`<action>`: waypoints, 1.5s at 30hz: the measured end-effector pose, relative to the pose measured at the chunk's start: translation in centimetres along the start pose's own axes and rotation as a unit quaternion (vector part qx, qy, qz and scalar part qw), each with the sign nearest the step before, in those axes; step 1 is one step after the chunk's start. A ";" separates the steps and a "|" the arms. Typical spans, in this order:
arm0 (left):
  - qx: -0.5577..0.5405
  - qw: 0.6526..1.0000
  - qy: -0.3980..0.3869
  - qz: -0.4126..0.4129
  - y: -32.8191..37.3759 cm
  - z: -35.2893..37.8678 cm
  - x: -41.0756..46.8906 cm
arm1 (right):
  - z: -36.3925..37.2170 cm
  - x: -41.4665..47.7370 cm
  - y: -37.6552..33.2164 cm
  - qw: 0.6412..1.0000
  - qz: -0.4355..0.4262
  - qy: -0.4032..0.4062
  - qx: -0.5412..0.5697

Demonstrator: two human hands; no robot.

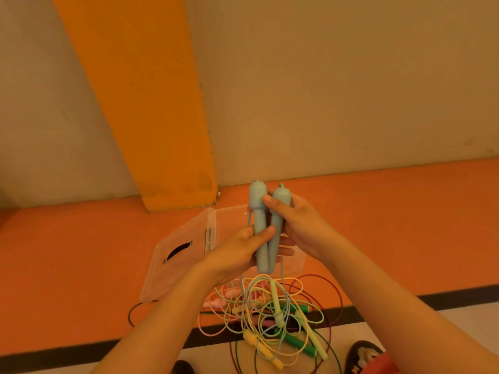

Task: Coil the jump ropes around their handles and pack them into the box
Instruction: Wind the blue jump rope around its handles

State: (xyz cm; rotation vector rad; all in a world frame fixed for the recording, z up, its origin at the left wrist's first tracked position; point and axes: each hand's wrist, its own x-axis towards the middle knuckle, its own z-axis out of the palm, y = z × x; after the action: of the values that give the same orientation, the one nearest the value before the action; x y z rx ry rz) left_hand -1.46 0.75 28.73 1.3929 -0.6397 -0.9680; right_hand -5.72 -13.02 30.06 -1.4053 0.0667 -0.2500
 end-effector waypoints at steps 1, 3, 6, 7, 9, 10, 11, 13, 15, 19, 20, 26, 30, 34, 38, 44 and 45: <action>0.006 1.000 0.002 0.000 0.0 0.1 0.0 | 0.0 0.0 0.0 1.000 -0.003 0.004 -0.026; 0.008 1.000 0.010 -0.003 -0.1 0.2 0.0 | 0.0 -0.1 -0.1 0.996 -0.002 0.015 -0.091; -0.024 1.000 -0.004 -0.001 -0.1 0.3 0.0 | -0.4 -0.1 -0.1 0.991 -0.003 0.031 -0.127; -0.034 0.999 -0.010 0.004 0.0 0.3 0.0 | -0.5 -0.1 -0.3 0.990 -0.009 0.039 -0.135; -0.052 0.998 -0.011 0.016 0.1 0.2 0.0 | -0.8 0.0 -0.4 0.987 -0.016 0.051 -0.149; -0.059 0.998 -0.006 0.021 0.1 0.2 0.1 | -0.8 0.2 -0.4 0.987 -0.012 0.054 -0.152; -0.066 0.998 0.001 0.025 0.2 0.2 0.1 | -0.9 0.3 -0.4 0.984 -0.006 0.055 -0.167; -0.076 0.996 0.016 0.032 0.2 0.4 0.1 | -1.0 0.5 -0.5 0.969 0.007 0.089 -0.229; -0.090 0.995 0.027 0.045 0.2 0.4 0.0 | -1.4 0.6 -0.7 0.956 0.008 0.157 -0.246; -0.112 0.992 0.015 0.063 0.7 0.2 -0.3 | -2.0 0.4 -1.4 0.972 -0.020 0.153 -0.175; -0.111 0.992 0.011 0.065 0.9 0.2 -0.4 | -2.0 0.4 -1.2 0.979 -0.026 0.127 -0.159; -0.172 0.982 -0.047 0.055 1.2 0.9 -0.9 | -1.4 -0.3 0.4 0.999 -0.012 -0.032 -0.033; -0.265 0.957 -0.118 0.033 1.2 0.4 -1.1 | 0.3 -0.3 -0.1 0.995 0.022 -0.092 0.010; -0.276 0.957 -0.082 0.030 1.4 0.6 -0.9 | 1.4 -0.5 -0.6 0.997 0.051 -0.042 0.031; -0.184 0.980 0.050 0.049 1.4 0.5 -0.6 | 1.0 -0.2 0.0 0.994 0.038 0.004 -0.099; 0.038 0.970 0.203 0.125 0.7 0.2 -0.5 | 0.9 0.0 0.8 0.988 0.044 -0.011 -0.147; 0.046 0.966 0.217 0.132 0.7 0.2 -0.4 | 1.2 -0.1 0.8 0.988 0.053 -0.017 -0.146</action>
State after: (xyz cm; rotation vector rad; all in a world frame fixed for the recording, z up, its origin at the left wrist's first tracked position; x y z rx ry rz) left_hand -1.67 0.97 29.51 1.4959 -0.5234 -0.4054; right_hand -5.50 -11.69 29.45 -1.6921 0.1548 -0.1307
